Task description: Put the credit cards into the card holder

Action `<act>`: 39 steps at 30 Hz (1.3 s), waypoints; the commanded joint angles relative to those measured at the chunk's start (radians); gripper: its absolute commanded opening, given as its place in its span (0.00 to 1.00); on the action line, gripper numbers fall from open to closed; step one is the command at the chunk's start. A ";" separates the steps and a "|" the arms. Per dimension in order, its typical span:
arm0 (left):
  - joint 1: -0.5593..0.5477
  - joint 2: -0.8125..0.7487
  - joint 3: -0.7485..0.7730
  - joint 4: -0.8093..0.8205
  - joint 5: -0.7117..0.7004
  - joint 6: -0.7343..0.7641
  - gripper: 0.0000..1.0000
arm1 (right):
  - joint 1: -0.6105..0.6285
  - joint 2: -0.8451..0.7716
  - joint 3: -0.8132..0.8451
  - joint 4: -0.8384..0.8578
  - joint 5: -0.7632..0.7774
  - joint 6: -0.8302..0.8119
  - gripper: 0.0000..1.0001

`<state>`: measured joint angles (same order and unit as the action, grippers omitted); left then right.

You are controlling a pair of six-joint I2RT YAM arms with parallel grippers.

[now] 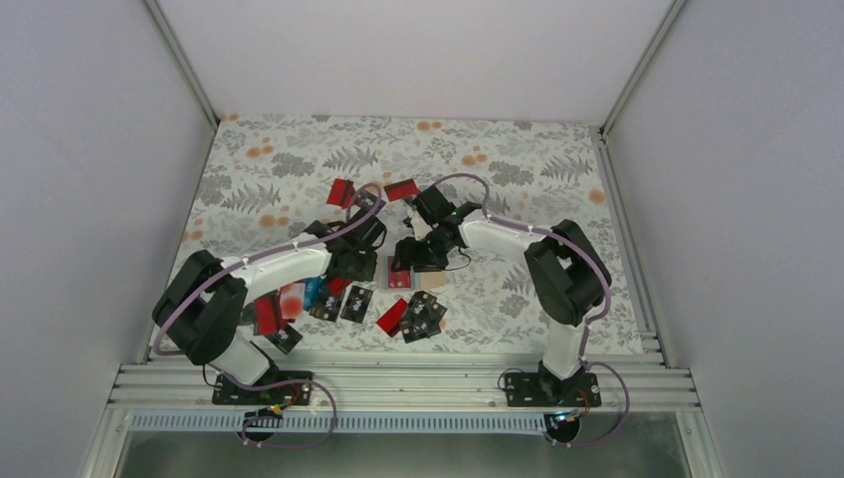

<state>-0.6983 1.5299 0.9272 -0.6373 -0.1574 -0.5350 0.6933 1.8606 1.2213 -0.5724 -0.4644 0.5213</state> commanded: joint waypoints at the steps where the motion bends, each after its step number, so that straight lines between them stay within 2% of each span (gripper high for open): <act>1: -0.001 -0.066 0.079 -0.084 -0.029 -0.003 0.16 | -0.014 -0.070 0.023 -0.018 0.022 -0.028 0.65; 6: -0.001 -0.103 0.102 -0.052 0.054 0.004 0.18 | -0.028 -0.109 0.000 0.005 0.028 -0.039 0.60; 8: -0.002 -0.097 0.099 -0.021 0.090 0.005 0.18 | -0.038 -0.108 -0.004 0.014 0.027 -0.042 0.55; 16: 0.002 -0.020 0.075 0.131 0.286 0.004 0.18 | -0.043 -0.047 -0.023 0.072 -0.023 -0.051 0.17; 20: 0.003 0.033 0.074 0.156 0.304 0.002 0.18 | -0.046 -0.021 -0.040 0.086 -0.009 -0.059 0.06; 39: 0.013 0.108 0.026 0.194 0.293 -0.009 0.17 | -0.066 0.052 -0.071 0.105 -0.006 -0.095 0.04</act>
<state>-0.6891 1.6257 0.9657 -0.4637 0.1268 -0.5362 0.6338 1.8919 1.1538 -0.4904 -0.4713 0.4408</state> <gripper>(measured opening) 0.168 0.044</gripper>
